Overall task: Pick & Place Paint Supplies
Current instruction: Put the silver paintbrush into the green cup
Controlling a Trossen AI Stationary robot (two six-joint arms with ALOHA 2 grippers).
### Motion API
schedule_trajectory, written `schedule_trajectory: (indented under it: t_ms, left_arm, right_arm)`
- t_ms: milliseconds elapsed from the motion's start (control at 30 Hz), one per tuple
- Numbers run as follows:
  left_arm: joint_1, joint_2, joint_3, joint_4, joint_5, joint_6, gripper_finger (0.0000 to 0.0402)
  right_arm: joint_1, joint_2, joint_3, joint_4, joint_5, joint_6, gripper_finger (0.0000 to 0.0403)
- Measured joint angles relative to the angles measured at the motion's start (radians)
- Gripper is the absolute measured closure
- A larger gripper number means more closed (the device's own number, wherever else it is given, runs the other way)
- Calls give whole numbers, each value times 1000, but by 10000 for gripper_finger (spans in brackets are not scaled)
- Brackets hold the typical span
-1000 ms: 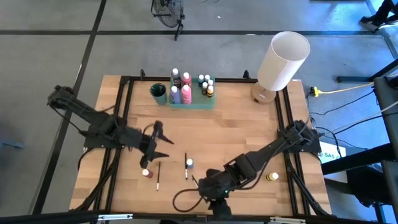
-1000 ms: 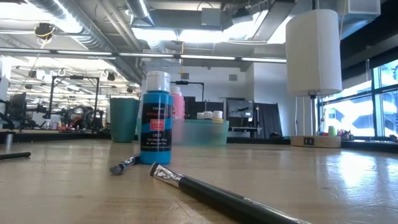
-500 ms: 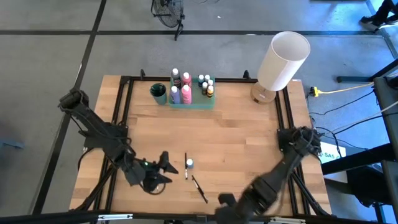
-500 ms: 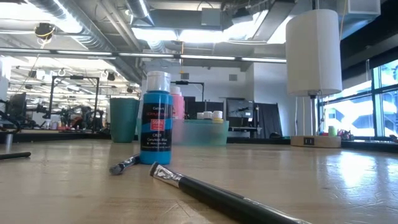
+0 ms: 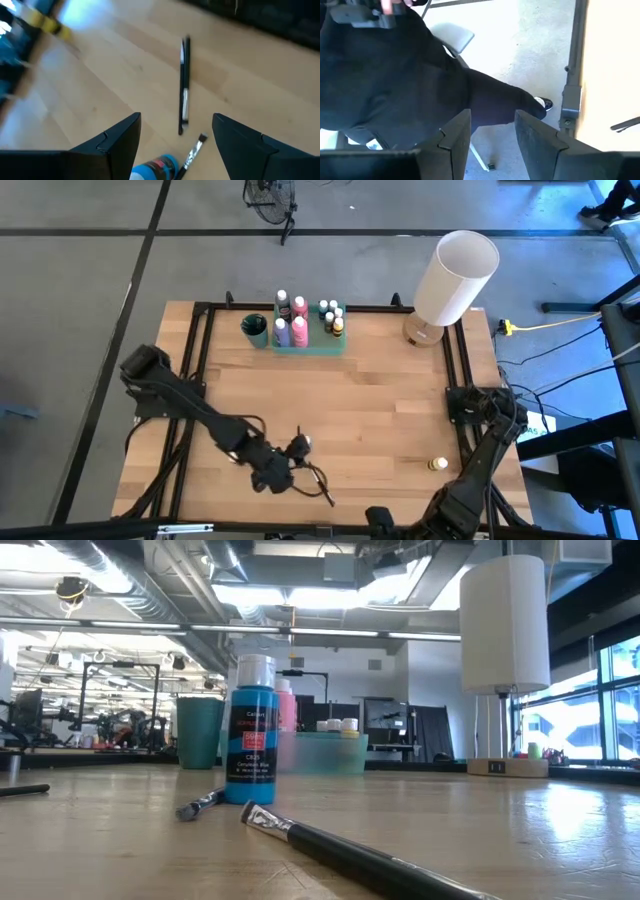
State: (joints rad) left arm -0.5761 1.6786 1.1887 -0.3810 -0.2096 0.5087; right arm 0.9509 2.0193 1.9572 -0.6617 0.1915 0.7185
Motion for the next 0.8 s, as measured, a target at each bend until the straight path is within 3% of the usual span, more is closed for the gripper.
schedule_trajectory:
  t_ms: [167, 533, 800]
  left_arm:
    - [22, 117, 57, -40, 4, -13, 160]
    - [15, 253, 155, -45, 174, -25, 160]
    - [31, 254, 183, -76, 120, -82, 160]
  right_arm:
    - [9, 0, 0, 0, 12, 0, 246]
    - [8, 0, -1, -41, 45, -32, 246]
    - [7, 0, -1, -37, 44, -91, 246]
